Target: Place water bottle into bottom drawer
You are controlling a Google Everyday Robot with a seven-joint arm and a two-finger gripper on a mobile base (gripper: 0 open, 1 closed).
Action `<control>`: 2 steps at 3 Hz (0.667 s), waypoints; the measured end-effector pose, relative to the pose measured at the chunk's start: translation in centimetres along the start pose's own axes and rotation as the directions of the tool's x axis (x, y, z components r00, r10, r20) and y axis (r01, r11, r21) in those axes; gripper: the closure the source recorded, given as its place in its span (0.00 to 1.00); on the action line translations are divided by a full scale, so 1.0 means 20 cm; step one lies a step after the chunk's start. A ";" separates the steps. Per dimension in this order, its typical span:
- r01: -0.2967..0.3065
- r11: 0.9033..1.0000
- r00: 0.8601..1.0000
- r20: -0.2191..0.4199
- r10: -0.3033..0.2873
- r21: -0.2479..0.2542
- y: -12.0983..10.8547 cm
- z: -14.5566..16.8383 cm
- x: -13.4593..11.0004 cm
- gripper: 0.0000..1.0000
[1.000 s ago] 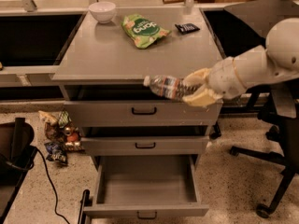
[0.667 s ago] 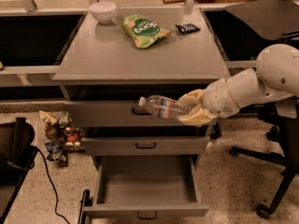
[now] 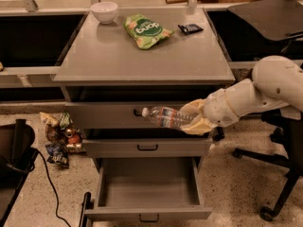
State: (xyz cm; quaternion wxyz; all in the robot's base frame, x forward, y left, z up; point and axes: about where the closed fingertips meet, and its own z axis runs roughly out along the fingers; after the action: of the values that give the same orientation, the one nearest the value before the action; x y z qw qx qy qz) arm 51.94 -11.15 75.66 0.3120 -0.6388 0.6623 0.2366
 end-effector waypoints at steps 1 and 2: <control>-0.016 0.999 0.999 -0.039 0.014 -0.046 0.07 0.19 0.31 1.00; -0.080 0.993 0.994 -0.076 0.073 -0.088 0.13 0.42 0.65 1.00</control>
Offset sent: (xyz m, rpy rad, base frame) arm -0.0222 -0.0496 -0.2371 -0.1077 0.1961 -0.0211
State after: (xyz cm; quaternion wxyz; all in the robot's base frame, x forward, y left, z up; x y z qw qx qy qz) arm 50.33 -14.07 60.33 0.2491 -0.6345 0.6859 0.2548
